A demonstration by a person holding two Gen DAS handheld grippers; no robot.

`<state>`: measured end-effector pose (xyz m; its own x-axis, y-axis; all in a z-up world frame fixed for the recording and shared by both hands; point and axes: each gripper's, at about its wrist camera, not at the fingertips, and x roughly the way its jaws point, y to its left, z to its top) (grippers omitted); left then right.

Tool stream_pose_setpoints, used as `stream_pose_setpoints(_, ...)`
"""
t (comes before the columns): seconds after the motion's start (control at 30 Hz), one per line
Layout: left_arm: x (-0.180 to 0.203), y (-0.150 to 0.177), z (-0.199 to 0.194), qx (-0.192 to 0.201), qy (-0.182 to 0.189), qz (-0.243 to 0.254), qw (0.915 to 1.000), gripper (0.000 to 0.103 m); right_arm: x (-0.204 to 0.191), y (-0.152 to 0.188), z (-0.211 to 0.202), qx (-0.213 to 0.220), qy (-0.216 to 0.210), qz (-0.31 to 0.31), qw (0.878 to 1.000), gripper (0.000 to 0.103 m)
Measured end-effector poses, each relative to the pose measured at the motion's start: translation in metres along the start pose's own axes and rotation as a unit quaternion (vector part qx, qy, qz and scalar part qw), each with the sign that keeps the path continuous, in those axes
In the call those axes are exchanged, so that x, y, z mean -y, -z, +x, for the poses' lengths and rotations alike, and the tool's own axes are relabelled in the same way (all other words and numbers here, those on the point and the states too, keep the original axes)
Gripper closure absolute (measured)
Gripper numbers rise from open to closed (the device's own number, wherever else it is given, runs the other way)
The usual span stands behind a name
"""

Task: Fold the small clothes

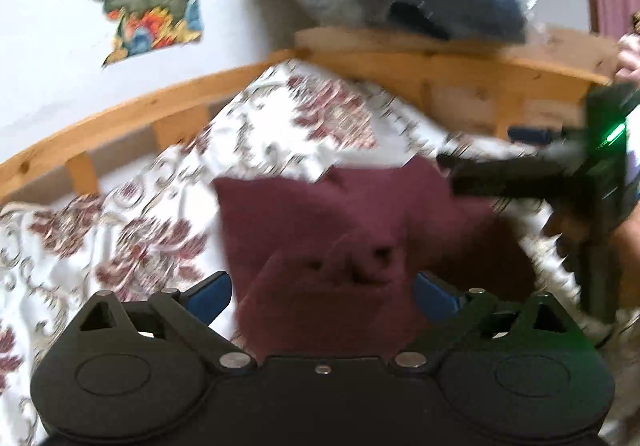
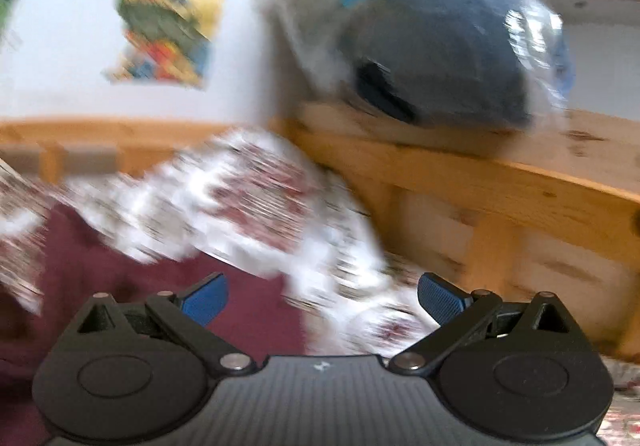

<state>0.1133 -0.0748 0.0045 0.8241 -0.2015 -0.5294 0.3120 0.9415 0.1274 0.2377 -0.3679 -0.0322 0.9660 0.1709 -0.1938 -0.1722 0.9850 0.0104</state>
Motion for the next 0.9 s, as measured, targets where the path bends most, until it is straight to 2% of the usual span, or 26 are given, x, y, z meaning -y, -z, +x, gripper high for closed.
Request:
stream_pose_setpoints(0.13,-0.008,0.014,0.012,-0.029,-0.009,0.009,0.9995,0.004,-0.011,-0.008,0.000,-0.005,-0.108,0.032,0.994,0.000)
stream_pose_setpoints(0.2,-0.011,0.018,0.021,-0.035,-0.008,0.014,0.9993,0.004,-0.021,-0.010,0.011,-0.042,-0.166,0.041,0.984,0.000)
stream_pose_setpoints(0.27,-0.013,0.022,0.027,-0.042,0.001,0.015,0.9990,0.008,-0.031,-0.009,0.024,-0.078,-0.203,0.054,0.975,0.000)
stream_pose_setpoints(0.37,-0.015,0.026,0.033,-0.050,0.018,0.011,0.9985,0.016,-0.041,-0.012,0.046,-0.112,-0.233,0.094,0.961,0.000)
stream_pose_setpoints(0.5,-0.014,0.028,0.034,-0.049,0.030,0.018,0.9982,0.021,-0.045,-0.019,0.068,-0.118,-0.254,0.173,0.944,0.000)
stream_pose_setpoints(0.6,-0.010,0.032,0.033,-0.041,0.039,0.041,0.9975,0.029,-0.051,-0.017,0.080,-0.137,-0.239,0.170,0.946,0.001)
stream_pose_setpoints(0.67,-0.006,0.034,0.035,-0.046,0.033,0.060,0.9966,0.045,-0.054,-0.010,0.082,-0.149,-0.227,0.160,0.949,0.011)
stream_pose_setpoints(0.7,-0.004,0.035,0.035,-0.046,0.025,0.068,0.9963,0.048,-0.054,-0.007,0.081,-0.154,-0.228,0.163,0.948,0.015)
stream_pose_setpoints(0.77,-0.004,0.036,0.035,-0.043,0.017,0.076,0.9960,0.059,-0.054,-0.001,0.082,-0.165,-0.228,0.174,0.944,0.036)
stream_pose_setpoints(0.8,-0.005,0.035,0.035,-0.043,0.014,0.076,0.9961,0.061,-0.054,0.000,0.082,-0.165,-0.224,0.174,0.945,0.044)
stream_pose_setpoints(0.83,-0.005,0.035,0.034,-0.043,0.011,0.072,0.9964,0.065,-0.054,0.001,0.079,-0.163,-0.219,0.170,0.947,0.062)
stream_pose_setpoints(0.87,-0.006,0.034,0.034,-0.043,0.010,0.070,0.9966,0.071,-0.053,0.000,0.076,-0.157,-0.211,0.164,0.951,0.076)
stream_pose_setpoints(0.9,-0.005,0.032,0.033,-0.040,0.008,0.069,0.9968,0.074,-0.051,-0.002,0.074,-0.149,-0.204,0.159,0.955,0.080)
